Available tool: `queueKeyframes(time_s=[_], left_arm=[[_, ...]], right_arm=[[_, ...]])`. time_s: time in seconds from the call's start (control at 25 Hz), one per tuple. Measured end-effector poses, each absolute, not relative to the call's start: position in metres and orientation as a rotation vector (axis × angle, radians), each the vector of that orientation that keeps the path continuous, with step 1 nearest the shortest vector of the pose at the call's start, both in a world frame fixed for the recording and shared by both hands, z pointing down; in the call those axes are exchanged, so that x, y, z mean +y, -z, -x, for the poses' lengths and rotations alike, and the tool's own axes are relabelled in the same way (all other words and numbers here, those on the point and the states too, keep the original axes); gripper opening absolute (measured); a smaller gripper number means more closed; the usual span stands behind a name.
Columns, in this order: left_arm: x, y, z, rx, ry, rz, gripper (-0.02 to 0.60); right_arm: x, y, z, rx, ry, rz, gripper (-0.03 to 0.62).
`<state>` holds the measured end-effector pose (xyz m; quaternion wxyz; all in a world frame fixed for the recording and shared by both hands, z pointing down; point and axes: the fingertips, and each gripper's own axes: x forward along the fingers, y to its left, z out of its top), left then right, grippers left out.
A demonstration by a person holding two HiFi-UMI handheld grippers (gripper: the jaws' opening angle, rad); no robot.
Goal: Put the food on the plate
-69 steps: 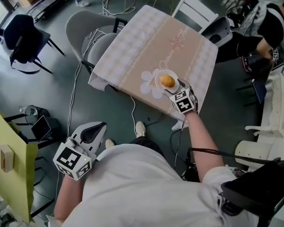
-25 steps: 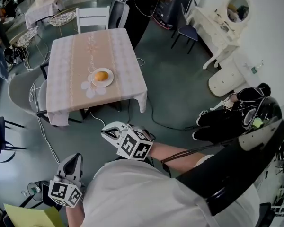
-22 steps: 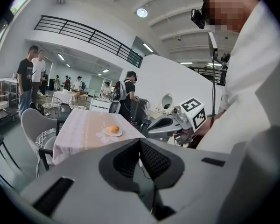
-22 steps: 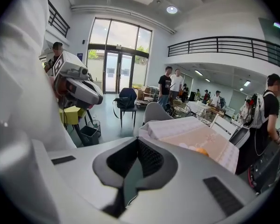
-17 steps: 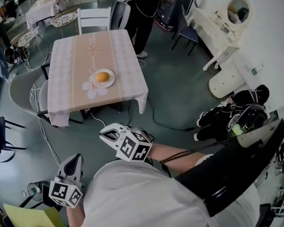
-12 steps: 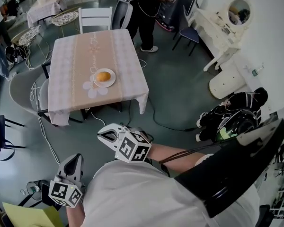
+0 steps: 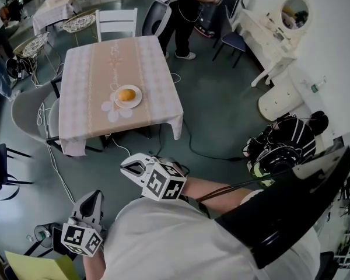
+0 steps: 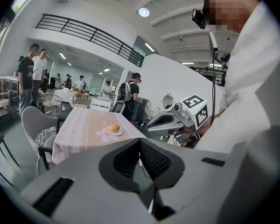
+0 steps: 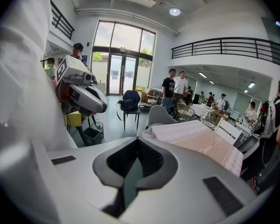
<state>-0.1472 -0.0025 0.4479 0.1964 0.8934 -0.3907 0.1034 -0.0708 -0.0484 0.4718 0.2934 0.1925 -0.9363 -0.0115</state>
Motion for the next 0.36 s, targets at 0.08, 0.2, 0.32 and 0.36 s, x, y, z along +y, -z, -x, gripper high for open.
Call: queueKeyframes(time_s=[0.08,0.2,0.32,0.36], left_arm=[[-0.005,-0.449,0.146,-1.091,-0.291,-2.503,0.011],[-0.010,-0.451,0.143,-1.086,-0.296,-2.498,0.009],[-0.016,-0.454,0.140,-1.072,-0.309,-2.507,0.009],[-0.018,-0.455,0.138,-1.069,-0.313,-2.509,0.009]], right_arm=[[-0.050,-0.473,0.069,-2.493,0.026,-0.517,0.012],[-0.055,-0.475,0.065,-2.491,0.017,-0.527,0.012],[-0.063,-0.477,0.060,-2.488,0.010,-0.534,0.012],[-0.066,-0.478,0.058,-2.487,0.008,-0.536,0.012]])
